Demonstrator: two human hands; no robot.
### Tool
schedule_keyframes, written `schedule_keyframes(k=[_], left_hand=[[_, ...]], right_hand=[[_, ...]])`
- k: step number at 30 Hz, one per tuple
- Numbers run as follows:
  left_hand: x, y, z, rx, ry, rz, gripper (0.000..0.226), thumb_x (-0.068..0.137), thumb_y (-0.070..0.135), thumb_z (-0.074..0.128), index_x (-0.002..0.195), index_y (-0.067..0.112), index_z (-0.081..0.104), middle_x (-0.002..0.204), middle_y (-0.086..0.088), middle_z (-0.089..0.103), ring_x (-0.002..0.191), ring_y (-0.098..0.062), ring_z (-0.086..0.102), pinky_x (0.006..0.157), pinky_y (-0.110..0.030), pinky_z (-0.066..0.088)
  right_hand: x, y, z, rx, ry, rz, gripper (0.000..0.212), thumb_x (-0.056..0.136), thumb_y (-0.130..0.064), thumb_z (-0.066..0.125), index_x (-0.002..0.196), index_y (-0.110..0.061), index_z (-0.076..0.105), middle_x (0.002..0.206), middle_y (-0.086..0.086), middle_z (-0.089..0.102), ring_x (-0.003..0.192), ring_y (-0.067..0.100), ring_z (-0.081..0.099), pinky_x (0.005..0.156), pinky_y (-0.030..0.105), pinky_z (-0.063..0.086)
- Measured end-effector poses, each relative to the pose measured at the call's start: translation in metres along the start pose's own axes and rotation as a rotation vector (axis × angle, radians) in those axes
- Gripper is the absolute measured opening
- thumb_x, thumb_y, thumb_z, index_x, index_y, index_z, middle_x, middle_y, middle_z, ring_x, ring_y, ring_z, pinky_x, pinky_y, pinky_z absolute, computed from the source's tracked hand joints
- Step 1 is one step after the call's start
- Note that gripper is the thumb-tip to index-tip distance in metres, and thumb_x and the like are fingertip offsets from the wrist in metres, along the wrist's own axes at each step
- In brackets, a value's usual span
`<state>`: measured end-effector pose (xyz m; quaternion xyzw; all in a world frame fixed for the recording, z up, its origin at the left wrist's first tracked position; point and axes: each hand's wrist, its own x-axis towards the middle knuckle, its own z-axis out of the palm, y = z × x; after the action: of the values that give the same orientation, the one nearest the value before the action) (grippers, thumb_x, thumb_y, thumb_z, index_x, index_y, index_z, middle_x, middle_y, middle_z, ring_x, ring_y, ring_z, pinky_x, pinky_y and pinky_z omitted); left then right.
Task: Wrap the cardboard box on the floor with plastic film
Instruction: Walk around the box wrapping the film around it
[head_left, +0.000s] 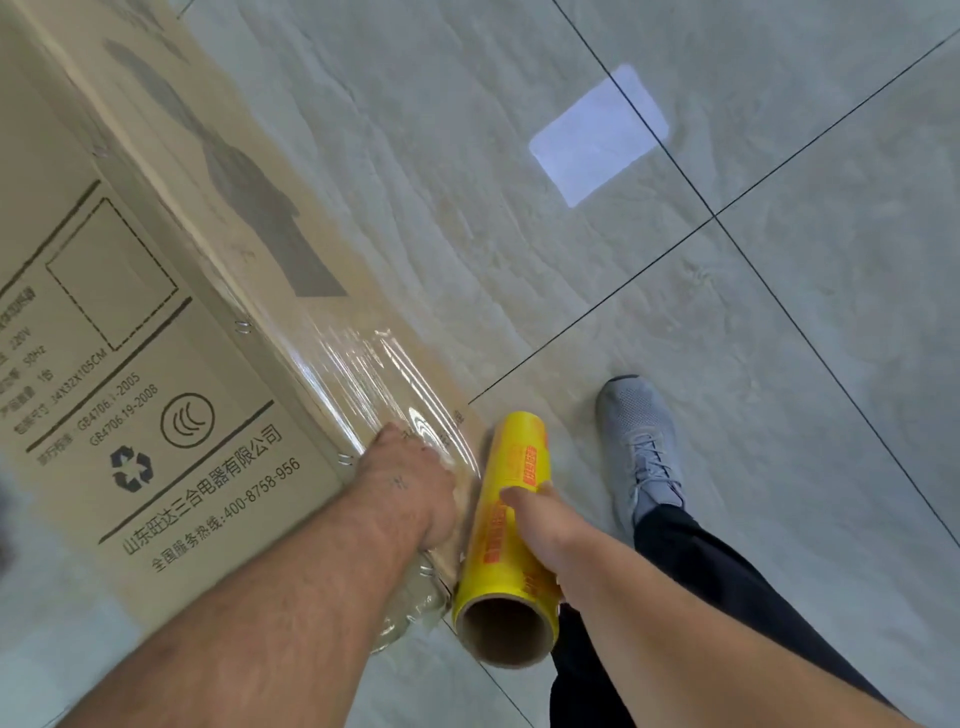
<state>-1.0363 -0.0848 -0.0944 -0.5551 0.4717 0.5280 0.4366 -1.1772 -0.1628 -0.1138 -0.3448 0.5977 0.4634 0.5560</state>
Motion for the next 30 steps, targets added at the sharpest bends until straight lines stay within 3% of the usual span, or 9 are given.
schedule_keyframes(k=[2, 5, 10, 12, 16, 21, 25, 27, 30], left_hand=[[0.002, -0.001, -0.004, -0.01, 0.002, -0.011, 0.06, 0.104, 0.045, 0.037, 0.16, 0.024, 0.037, 0.168, -0.009, 0.033, 0.155, -0.031, 0.026, 0.126, -0.058, 0.008], [0.002, -0.001, -0.007, 0.017, 0.009, -0.028, 0.057, 0.103, 0.043, 0.036, 0.157, 0.024, 0.042, 0.165, -0.01, 0.036, 0.152, -0.033, 0.028, 0.124, -0.059, 0.01], [-0.002, -0.004, -0.002, -0.022, 0.045, -0.007, 0.058, 0.102, 0.036, 0.042, 0.157, 0.019, 0.042, 0.171, -0.01, 0.023, 0.157, -0.029, 0.017, 0.127, -0.052, 0.01], [-0.004, -0.004, -0.003, -0.105, 0.091, 0.032, 0.058, 0.099, 0.03, 0.047, 0.155, 0.016, 0.044, 0.17, -0.007, 0.026, 0.156, -0.025, 0.023, 0.126, -0.044, 0.021], [-0.01, 0.0, -0.011, -0.166, 0.127, 0.064, 0.049, 0.095, 0.021, 0.05, 0.144, 0.024, 0.048, 0.147, -0.005, 0.053, 0.134, -0.03, 0.053, 0.106, -0.041, 0.044], [-0.01, 0.019, -0.012, -0.084, 0.089, 0.048, 0.047, 0.101, 0.032, 0.042, 0.145, 0.026, 0.056, 0.153, -0.003, 0.053, 0.138, -0.028, 0.051, 0.113, -0.044, 0.039], [-0.01, 0.03, 0.0, -0.031, 0.083, -0.044, 0.065, 0.1, 0.057, 0.032, 0.15, 0.019, 0.051, 0.154, -0.01, 0.05, 0.143, -0.031, 0.044, 0.115, -0.05, 0.03], [-0.01, 0.026, 0.001, -0.044, 0.084, -0.071, 0.064, 0.098, 0.058, 0.039, 0.15, 0.022, 0.047, 0.154, -0.009, 0.05, 0.143, -0.03, 0.043, 0.114, -0.048, 0.03], [-0.006, 0.02, 0.0, -0.045, 0.051, -0.079, 0.06, 0.094, 0.046, 0.049, 0.15, 0.027, 0.045, 0.153, -0.008, 0.05, 0.143, -0.031, 0.044, 0.113, -0.048, 0.031]], right_hand=[[-0.004, 0.011, -0.014, 0.13, -0.004, 0.035, 0.083, 0.1, -0.058, 0.062, 0.168, -0.031, 0.024, 0.147, 0.011, 0.054, 0.126, 0.035, 0.062, 0.11, 0.048, 0.053], [-0.004, 0.024, -0.014, 0.424, -0.158, 0.118, 0.085, 0.077, -0.067, 0.083, 0.144, -0.021, 0.056, 0.117, 0.016, 0.079, 0.102, 0.038, 0.079, 0.101, 0.058, 0.061], [-0.003, 0.018, -0.005, 0.513, -0.237, 0.144, 0.067, 0.078, -0.065, 0.082, 0.12, -0.015, 0.068, 0.094, 0.019, 0.083, 0.092, 0.038, 0.081, 0.101, 0.055, 0.061], [0.001, 0.018, -0.004, 0.459, -0.223, 0.131, 0.083, 0.063, -0.07, 0.086, 0.125, -0.018, 0.069, 0.102, 0.02, 0.083, 0.097, 0.04, 0.081, 0.104, 0.059, 0.058], [0.01, 0.033, -0.007, 0.33, -0.118, 0.088, 0.104, 0.046, -0.071, 0.088, 0.134, -0.021, 0.064, 0.109, 0.017, 0.08, 0.088, 0.037, 0.082, 0.096, 0.057, 0.063], [0.0, 0.063, -0.002, 0.123, 0.026, 0.014, 0.095, 0.082, -0.062, 0.082, 0.155, -0.02, 0.039, 0.133, 0.014, 0.063, 0.11, 0.035, 0.071, 0.103, 0.046, 0.058], [0.006, 0.055, 0.023, -0.009, 0.029, -0.042, 0.122, 0.082, -0.066, 0.078, 0.169, -0.009, 0.013, 0.16, 0.016, 0.045, 0.139, 0.037, 0.054, 0.112, 0.042, 0.045], [0.02, 0.059, 0.033, -0.021, -0.018, -0.071, 0.129, 0.073, -0.075, 0.068, 0.17, -0.009, 0.016, 0.164, 0.015, 0.042, 0.145, 0.037, 0.05, 0.12, 0.045, 0.041], [0.016, 0.057, 0.032, 0.166, -0.014, 0.023, 0.106, 0.076, -0.075, 0.06, 0.161, -0.018, 0.034, 0.148, 0.015, 0.054, 0.125, 0.039, 0.062, 0.106, 0.05, 0.053]])
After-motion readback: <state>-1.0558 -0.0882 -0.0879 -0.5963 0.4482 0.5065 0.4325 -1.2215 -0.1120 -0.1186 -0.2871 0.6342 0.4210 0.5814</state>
